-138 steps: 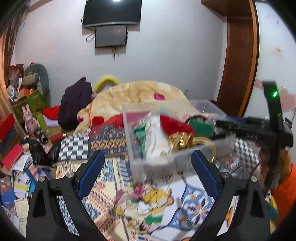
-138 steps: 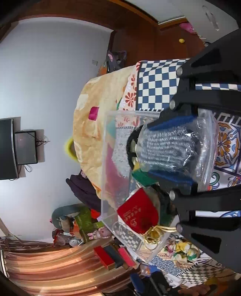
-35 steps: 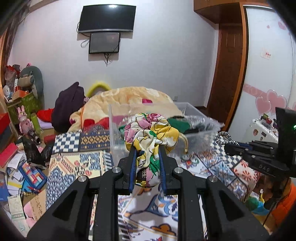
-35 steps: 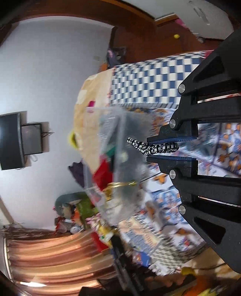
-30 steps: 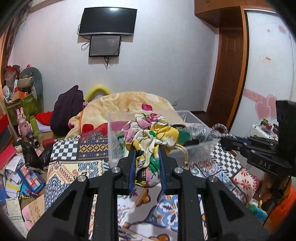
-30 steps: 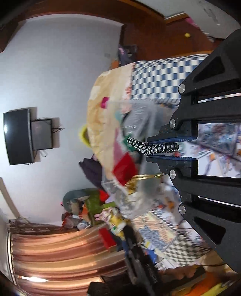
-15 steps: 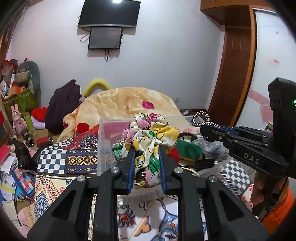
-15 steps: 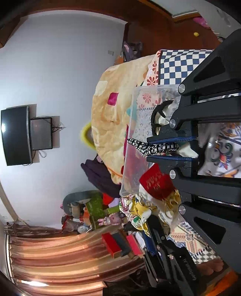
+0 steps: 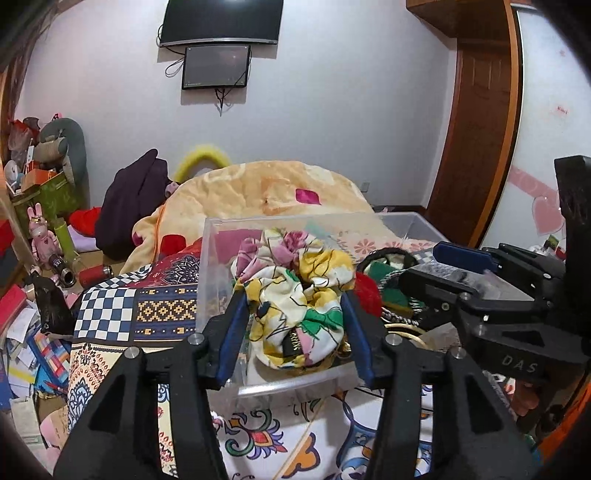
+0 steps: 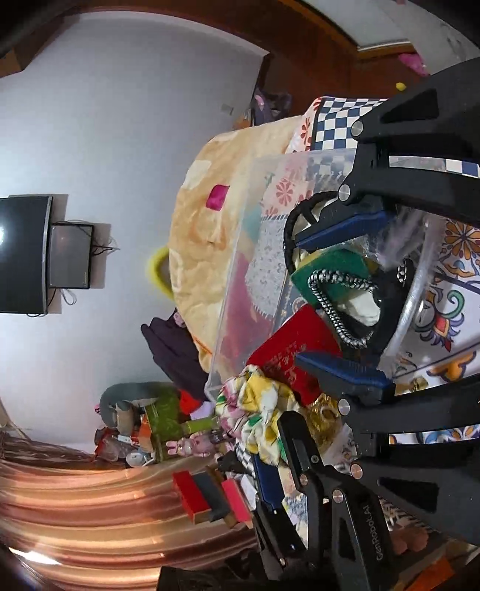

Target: Organize soft objects

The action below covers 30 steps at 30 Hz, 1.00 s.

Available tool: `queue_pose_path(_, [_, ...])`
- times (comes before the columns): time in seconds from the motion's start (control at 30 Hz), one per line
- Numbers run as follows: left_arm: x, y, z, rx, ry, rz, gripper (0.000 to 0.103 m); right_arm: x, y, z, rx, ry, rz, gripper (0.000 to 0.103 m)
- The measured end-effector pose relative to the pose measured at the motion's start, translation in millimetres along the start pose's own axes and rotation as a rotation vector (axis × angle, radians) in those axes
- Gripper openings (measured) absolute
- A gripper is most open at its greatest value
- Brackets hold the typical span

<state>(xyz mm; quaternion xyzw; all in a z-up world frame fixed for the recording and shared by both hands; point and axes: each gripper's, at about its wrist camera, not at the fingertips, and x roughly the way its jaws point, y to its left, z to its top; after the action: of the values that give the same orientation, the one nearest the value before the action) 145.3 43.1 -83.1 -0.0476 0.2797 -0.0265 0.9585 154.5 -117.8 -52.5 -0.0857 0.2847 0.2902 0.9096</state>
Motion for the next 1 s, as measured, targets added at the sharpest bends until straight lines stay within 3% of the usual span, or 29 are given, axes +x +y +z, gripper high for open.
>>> queue_pose_path(0.37, [-80,-6,20,0.002,-0.195,-0.044,0.052,-66,-5,15,0.043,-0.169,0.032,0.054])
queue_pose_path(0.5, [-108,-13,22,0.004,-0.263,-0.052,0.057,-95,-1,17,0.045,-0.24,0.033,0.055])
queue_pose_path(0.67, [-134,-23,20,0.024,-0.336,-0.043,0.071,-121,2,12,0.044,-0.312,0.013,0.079])
queue_pose_path(0.83, [-149,-32,15,0.045,-0.377,-0.037,0.098,-130,4,11,0.056,-0.343,-0.008,0.089])
queue_pose_path(0.93, [-152,-35,13,0.049,-0.385,-0.034,0.101,-132,3,8,0.074,-0.363,-0.02,0.103])
queue_pose_path(1.0, [-153,-35,12,0.047,-0.384,-0.028,0.103,-133,3,6,0.079,-0.373,-0.023,0.103])
